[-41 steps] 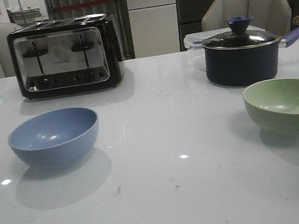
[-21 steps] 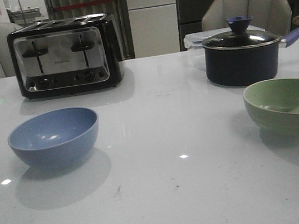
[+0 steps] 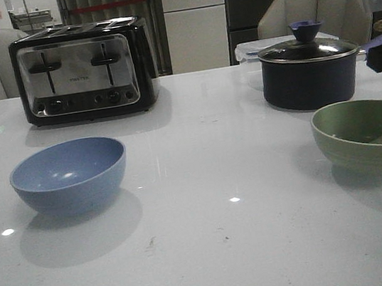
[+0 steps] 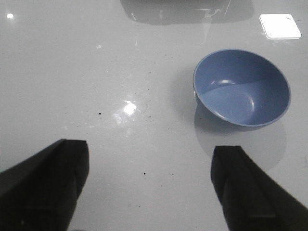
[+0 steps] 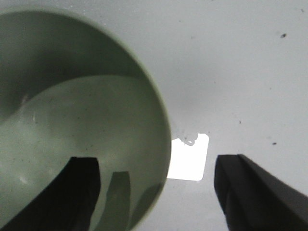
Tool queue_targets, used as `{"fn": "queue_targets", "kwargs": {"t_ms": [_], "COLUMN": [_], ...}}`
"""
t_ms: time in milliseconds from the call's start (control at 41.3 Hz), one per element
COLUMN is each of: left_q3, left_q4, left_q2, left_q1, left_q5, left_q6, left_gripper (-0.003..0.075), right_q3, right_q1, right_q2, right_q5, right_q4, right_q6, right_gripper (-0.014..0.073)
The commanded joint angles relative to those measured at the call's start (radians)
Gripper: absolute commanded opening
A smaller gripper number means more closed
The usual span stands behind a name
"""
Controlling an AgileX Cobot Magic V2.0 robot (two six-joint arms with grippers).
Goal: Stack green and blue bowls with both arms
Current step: 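Lower the right gripper into the pale green bowl and grip its rim, then slide the green bowl with the right gripper toward the table center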
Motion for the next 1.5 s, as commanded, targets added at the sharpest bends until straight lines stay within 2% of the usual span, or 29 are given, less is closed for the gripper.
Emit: {"fn": "queue_targets", "kwargs": {"t_ms": [0, 121, 363, 533, 702, 969, 1187, 1477], "left_q3": [-0.036, -0.036, -0.036, -0.036, -0.036, -0.036, -0.036, -0.036], "left_q4": [-0.002, -0.002, -0.002, -0.002, -0.002, -0.002, -0.005, -0.005], "left_q2": [0.003, 0.003, 0.003, 0.003, 0.003, 0.003, 0.003, 0.003], "left_q1": [-0.005, -0.005, -0.005, -0.005, -0.005, -0.005, -0.005, -0.005], "left_q5": [-0.07, -0.068, -0.068, -0.068, -0.068, -0.068, -0.068, -0.068], "left_q6": [-0.001, -0.001, -0.001, -0.001, -0.001, -0.001, -0.001, -0.001], "left_gripper": [0.058, 0.058, 0.058, 0.058, 0.058, 0.058, 0.058, 0.058], "right_q3": [-0.058, -0.079, -0.082, -0.083, -0.083, -0.083, -0.083, -0.083], "right_q1": [-0.007, -0.007, -0.007, -0.007, 0.015, 0.156, 0.296, 0.401], "right_q2": [0.008, 0.044, 0.056, 0.04, -0.029, -0.128, -0.089, 0.013], "right_q5": [-0.006, -0.008, -0.013, -0.013, -0.01, -0.014, -0.04, -0.096], "right_q4": [-0.003, -0.003, -0.003, 0.019, 0.075, 0.217, 0.264, 0.323], "right_q6": [-0.025, -0.025, -0.025, -0.025, -0.045, -0.125, -0.125, -0.125], "right_gripper": [0.0591, 0.0564, 0.0255, 0.0122, 0.0108, 0.0108, 0.0108, 0.011]}}
